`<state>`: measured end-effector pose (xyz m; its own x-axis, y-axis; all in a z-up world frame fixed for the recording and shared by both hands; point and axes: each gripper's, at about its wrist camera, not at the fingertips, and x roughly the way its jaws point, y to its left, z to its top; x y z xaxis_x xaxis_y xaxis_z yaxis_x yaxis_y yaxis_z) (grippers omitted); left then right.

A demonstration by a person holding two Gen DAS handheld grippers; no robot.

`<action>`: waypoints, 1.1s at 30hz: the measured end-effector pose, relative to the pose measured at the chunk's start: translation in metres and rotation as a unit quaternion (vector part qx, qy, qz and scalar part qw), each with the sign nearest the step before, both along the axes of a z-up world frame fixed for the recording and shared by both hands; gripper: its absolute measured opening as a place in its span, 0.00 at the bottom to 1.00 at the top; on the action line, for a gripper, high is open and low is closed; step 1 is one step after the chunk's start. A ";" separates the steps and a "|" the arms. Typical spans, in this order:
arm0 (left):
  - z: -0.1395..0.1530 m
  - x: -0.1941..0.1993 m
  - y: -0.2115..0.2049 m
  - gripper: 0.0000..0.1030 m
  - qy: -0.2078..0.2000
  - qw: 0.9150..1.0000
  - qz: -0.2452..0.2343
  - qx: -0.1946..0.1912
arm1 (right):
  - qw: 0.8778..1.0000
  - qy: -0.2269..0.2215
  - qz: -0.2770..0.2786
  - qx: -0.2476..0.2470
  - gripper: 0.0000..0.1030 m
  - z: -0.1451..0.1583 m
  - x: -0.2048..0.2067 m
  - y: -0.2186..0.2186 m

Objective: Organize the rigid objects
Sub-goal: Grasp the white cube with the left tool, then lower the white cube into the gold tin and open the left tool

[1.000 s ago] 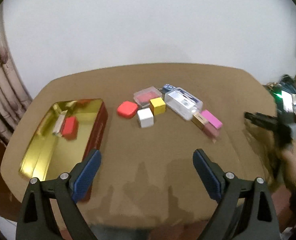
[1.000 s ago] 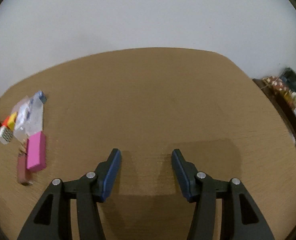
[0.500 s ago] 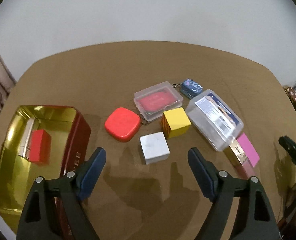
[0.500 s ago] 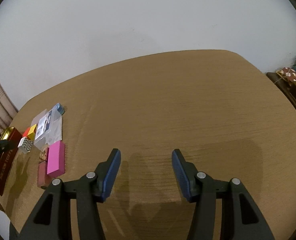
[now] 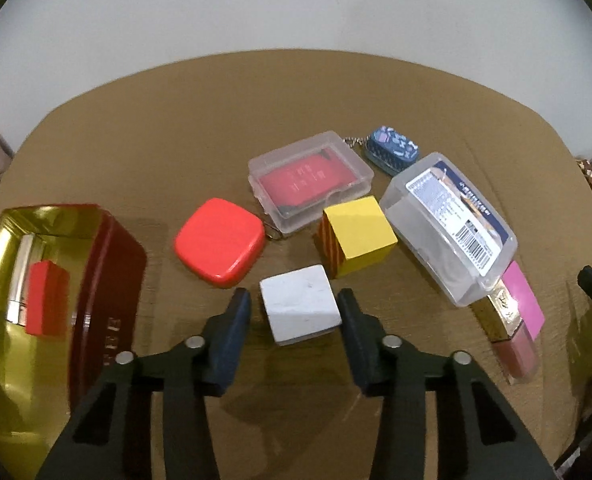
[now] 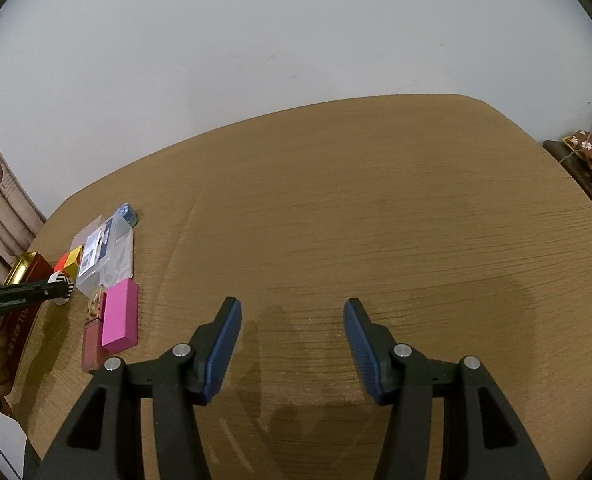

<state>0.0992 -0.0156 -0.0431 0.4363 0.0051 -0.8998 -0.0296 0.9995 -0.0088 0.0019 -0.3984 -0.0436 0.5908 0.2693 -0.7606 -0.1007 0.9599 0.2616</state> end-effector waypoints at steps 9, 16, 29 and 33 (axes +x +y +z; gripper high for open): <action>0.021 -0.044 -0.001 0.27 -0.023 0.999 -0.011 -0.032 | 1.000 0.004 -0.005 0.005 0.53 0.002 -0.001 -0.008; 0.087 -0.086 0.057 0.27 -0.049 0.998 0.017 -0.032 | 1.000 0.006 -0.004 -0.001 0.53 0.001 -0.002 -0.007; 0.064 -0.015 0.154 0.27 -0.012 0.995 0.089 0.050 | 1.000 0.009 -0.005 -0.008 0.53 -0.001 0.001 -0.007; 0.034 -0.003 0.144 0.27 0.004 0.995 0.092 0.048 | 1.000 0.010 -0.005 -0.008 0.53 -0.001 0.000 -0.007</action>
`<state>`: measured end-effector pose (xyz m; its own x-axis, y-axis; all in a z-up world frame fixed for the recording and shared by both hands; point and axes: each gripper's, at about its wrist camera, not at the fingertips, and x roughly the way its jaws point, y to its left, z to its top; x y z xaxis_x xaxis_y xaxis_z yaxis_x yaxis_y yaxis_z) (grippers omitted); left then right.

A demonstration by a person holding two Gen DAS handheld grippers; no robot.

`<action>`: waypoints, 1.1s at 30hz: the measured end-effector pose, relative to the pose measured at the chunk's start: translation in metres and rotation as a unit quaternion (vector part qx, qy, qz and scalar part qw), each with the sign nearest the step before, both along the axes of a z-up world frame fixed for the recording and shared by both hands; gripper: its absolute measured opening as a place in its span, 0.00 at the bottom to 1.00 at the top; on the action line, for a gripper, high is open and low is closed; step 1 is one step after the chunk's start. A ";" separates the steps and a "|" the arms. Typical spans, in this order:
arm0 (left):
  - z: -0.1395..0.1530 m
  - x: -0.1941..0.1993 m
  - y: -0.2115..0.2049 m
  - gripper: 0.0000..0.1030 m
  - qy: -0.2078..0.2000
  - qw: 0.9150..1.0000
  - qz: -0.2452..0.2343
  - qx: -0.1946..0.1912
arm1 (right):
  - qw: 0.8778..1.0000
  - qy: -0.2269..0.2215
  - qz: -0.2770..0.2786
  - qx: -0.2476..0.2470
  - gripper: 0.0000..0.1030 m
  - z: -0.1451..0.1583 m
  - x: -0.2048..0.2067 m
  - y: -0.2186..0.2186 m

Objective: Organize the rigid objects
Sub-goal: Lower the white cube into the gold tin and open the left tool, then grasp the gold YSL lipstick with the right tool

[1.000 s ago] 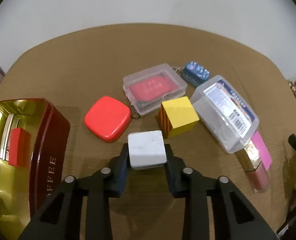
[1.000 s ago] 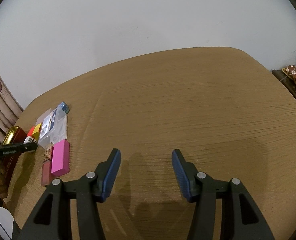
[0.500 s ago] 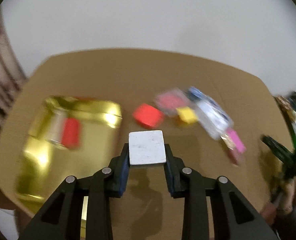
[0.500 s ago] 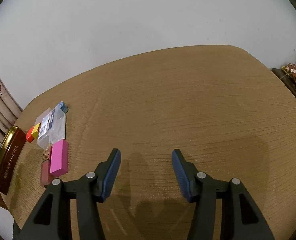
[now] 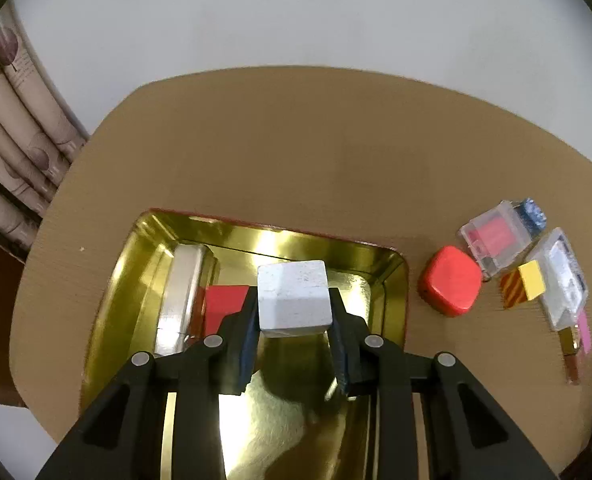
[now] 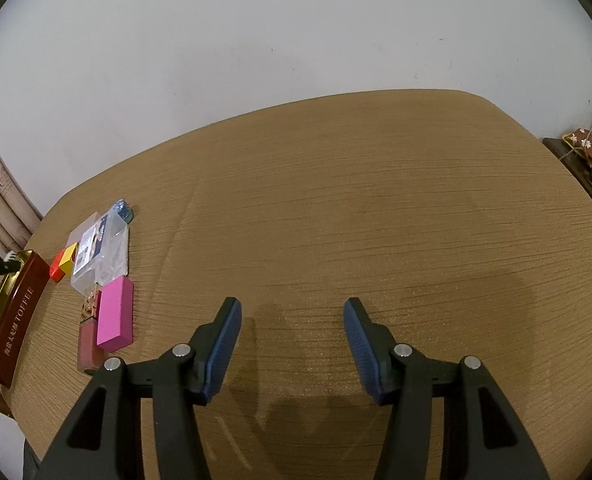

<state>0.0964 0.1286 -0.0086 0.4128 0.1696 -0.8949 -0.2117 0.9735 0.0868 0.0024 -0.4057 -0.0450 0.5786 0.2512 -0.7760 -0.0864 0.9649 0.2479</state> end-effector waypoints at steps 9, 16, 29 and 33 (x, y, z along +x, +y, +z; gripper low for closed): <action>-0.019 0.006 -0.001 0.30 0.008 1.000 -0.004 0.004 | 1.000 0.000 0.000 0.000 0.53 0.000 0.000 0.000; 0.012 -0.019 -0.011 0.38 -0.028 1.000 0.012 0.002 | 1.000 -0.001 0.000 0.001 0.53 0.000 0.001 0.001; 0.065 -0.195 -0.089 0.71 -0.133 0.989 -0.002 -0.071 | 0.980 -0.036 0.194 0.026 0.53 0.041 -0.050 0.098; 0.044 -0.220 -0.102 0.71 -0.107 0.990 -0.007 -0.096 | 0.974 0.033 0.223 0.033 0.53 0.022 -0.043 0.138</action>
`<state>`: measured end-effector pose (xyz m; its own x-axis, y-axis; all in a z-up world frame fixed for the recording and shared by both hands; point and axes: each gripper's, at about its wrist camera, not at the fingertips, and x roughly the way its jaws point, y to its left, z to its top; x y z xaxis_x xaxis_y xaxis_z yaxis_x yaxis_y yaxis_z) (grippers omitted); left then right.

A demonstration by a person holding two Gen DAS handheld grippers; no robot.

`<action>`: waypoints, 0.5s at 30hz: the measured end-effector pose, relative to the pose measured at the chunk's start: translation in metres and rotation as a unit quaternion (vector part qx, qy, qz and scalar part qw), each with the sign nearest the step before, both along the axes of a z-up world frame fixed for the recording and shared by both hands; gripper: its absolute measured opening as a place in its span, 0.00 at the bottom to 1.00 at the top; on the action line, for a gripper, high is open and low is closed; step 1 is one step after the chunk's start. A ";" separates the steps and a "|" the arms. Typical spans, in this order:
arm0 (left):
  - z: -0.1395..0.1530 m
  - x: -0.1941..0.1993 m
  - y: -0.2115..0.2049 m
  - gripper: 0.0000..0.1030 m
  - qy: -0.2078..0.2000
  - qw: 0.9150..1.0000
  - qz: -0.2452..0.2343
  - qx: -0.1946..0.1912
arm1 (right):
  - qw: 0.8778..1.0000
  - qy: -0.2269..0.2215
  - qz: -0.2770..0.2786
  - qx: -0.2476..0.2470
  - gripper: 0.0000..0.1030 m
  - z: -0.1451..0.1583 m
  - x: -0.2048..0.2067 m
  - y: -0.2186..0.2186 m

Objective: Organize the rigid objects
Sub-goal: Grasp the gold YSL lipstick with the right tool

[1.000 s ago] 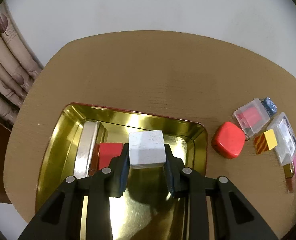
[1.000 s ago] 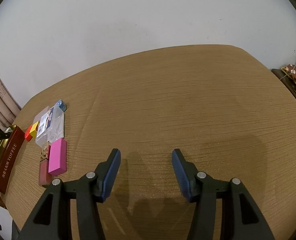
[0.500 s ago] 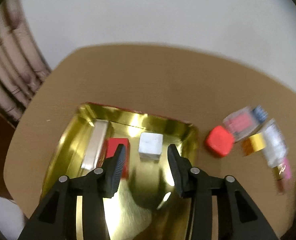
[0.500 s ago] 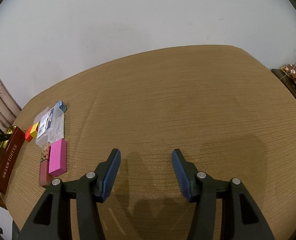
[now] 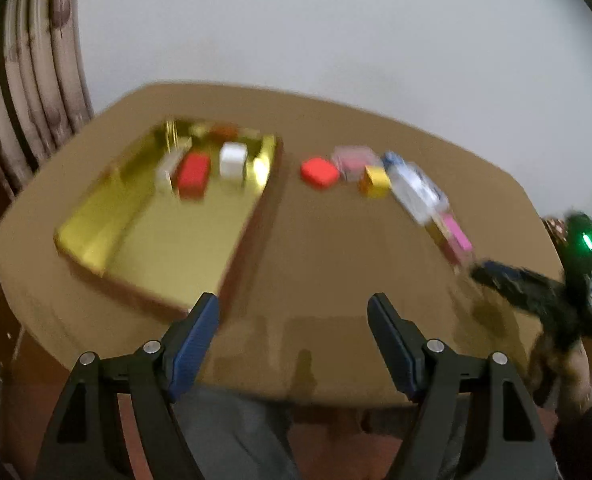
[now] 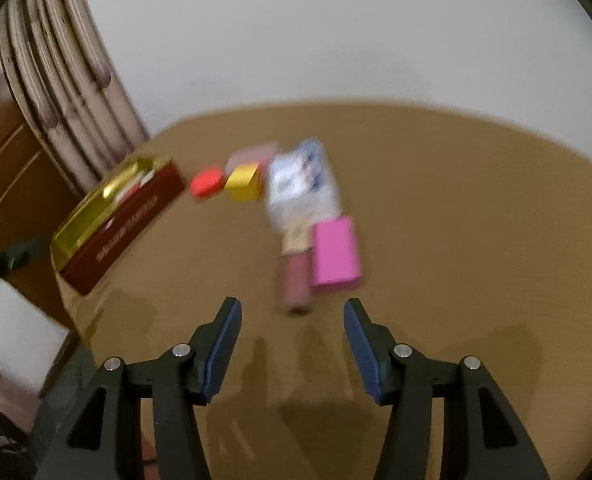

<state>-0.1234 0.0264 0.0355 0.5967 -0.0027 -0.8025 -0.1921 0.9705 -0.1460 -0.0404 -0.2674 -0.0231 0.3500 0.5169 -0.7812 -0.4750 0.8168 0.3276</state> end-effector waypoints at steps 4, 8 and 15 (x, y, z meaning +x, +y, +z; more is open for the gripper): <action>-0.015 -0.010 -0.004 0.71 0.019 1.000 -0.014 0.012 | 0.999 0.044 -0.021 0.016 0.53 -0.019 0.009 0.005; -0.022 -0.011 0.000 0.71 0.021 0.999 -0.019 0.015 | 0.997 0.058 -0.028 0.031 0.53 -0.020 0.016 0.011; -0.033 -0.014 0.013 0.71 0.041 0.998 -0.023 -0.032 | 0.998 0.047 -0.029 -0.009 0.53 -0.018 0.029 0.027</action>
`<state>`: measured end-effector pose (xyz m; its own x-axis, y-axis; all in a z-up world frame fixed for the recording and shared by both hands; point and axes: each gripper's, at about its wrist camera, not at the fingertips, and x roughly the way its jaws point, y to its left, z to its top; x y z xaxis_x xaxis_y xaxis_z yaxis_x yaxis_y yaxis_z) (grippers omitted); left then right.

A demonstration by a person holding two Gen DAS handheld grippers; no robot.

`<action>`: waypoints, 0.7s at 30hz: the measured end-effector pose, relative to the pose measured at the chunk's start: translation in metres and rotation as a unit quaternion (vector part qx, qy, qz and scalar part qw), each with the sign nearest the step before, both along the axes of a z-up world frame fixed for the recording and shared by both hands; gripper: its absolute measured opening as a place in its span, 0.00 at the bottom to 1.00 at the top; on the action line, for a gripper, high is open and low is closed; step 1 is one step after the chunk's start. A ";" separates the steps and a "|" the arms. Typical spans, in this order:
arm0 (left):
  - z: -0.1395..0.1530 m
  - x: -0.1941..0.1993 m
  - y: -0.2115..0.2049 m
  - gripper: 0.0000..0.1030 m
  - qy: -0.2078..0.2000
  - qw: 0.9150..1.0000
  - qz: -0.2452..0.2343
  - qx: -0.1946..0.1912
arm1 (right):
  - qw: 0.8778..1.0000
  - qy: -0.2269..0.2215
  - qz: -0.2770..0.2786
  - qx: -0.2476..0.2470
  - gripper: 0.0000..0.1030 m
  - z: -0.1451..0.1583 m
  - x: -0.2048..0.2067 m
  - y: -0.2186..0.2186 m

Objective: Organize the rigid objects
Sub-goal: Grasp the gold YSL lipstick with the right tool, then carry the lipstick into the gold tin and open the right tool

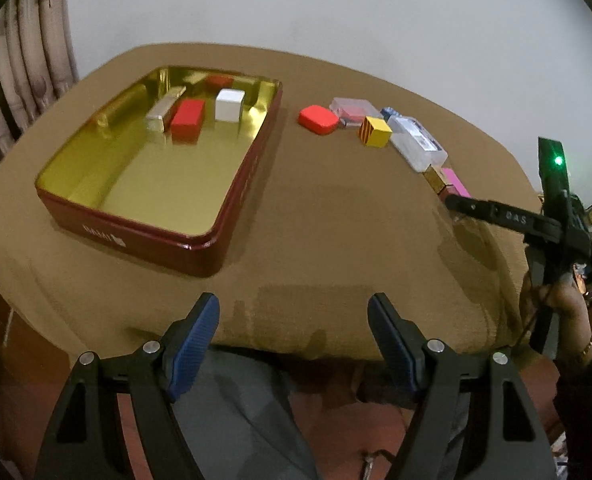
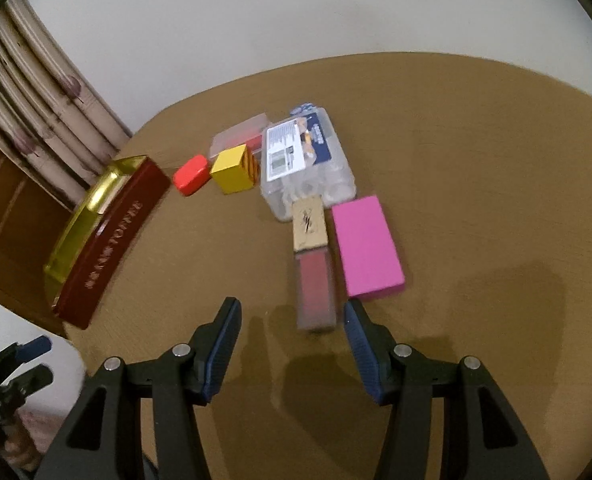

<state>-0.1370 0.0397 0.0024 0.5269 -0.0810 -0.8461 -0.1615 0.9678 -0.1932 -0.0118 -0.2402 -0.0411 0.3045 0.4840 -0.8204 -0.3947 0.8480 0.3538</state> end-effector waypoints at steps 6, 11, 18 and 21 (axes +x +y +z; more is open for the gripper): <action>-0.003 -0.002 0.003 0.71 0.008 1.000 0.000 -0.010 | 0.999 0.002 0.015 -0.041 0.53 -0.001 0.019 0.015; 0.004 -0.005 -0.002 0.71 -0.006 1.000 -0.003 0.015 | 0.996 0.005 0.013 -0.093 0.20 -0.004 0.029 0.024; 0.019 -0.019 -0.004 0.73 -0.018 0.999 0.002 0.027 | 0.998 0.008 0.029 -0.053 0.20 0.015 0.017 0.029; 0.026 -0.034 0.002 0.75 -0.027 0.999 0.019 0.036 | 0.999 0.017 0.034 0.006 0.20 0.046 0.010 0.041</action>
<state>-0.1710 0.0416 0.0288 0.5730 0.0012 -0.8195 -0.1907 0.9728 -0.1319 -0.0016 -0.1990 0.0053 0.2422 0.5126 -0.8237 -0.4395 0.8149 0.3779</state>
